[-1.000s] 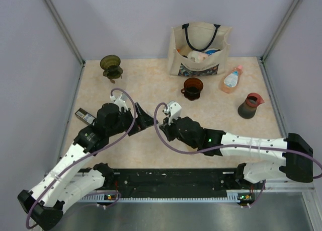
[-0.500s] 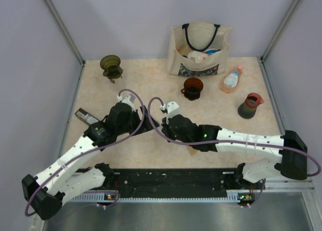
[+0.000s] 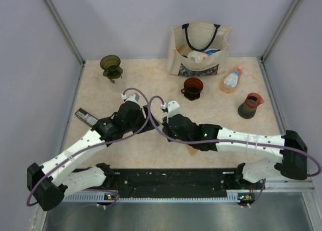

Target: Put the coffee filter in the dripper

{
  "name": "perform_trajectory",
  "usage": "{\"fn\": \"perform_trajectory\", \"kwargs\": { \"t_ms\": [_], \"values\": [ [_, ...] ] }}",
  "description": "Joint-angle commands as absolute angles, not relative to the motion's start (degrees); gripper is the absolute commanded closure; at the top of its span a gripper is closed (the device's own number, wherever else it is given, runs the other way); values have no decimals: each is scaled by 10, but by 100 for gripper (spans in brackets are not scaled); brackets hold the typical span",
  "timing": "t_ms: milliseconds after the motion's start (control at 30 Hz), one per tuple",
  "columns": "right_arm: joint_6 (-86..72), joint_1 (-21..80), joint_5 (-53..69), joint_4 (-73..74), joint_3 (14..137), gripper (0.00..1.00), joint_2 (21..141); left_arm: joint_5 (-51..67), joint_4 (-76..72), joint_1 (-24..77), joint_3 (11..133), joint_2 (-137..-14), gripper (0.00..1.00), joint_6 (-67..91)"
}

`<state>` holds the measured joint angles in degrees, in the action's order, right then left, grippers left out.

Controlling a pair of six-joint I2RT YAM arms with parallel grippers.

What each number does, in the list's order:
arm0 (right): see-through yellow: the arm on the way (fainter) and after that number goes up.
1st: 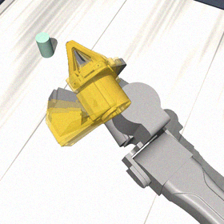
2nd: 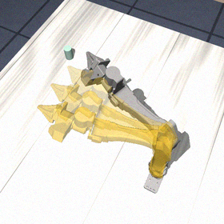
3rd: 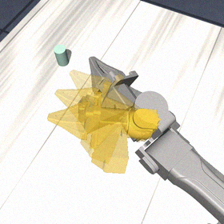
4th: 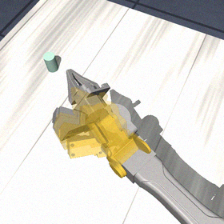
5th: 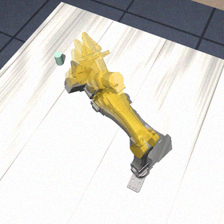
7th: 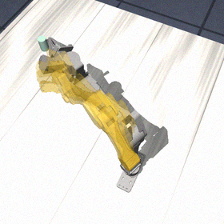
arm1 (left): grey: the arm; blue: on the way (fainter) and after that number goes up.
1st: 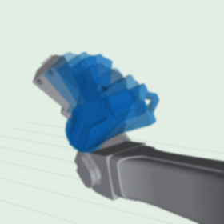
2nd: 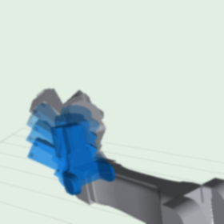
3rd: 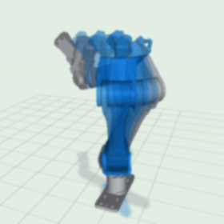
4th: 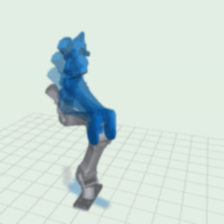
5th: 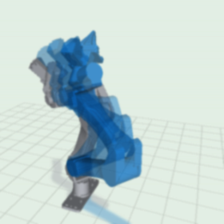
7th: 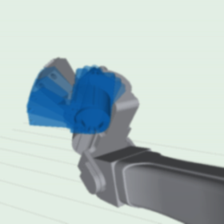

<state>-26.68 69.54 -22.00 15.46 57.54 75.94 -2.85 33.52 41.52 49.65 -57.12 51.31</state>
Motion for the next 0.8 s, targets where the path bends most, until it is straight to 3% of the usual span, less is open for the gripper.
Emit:
{"fn": "perform_trajectory", "kwargs": {
  "t_ms": [0, 433, 767],
  "values": [
    [-261, 701, -244, 140, 608, 100, 761, -46, 308, 424, 528, -589, 32, 532],
    [-279, 691, -326, 158, 603, 100, 765, -128, 384, 434, 531, -608, 77, 575],
    [-304, 655, -367, 214, 589, 100, 748, -173, 472, 434, 556, -594, 89, 580]
  ]
}}
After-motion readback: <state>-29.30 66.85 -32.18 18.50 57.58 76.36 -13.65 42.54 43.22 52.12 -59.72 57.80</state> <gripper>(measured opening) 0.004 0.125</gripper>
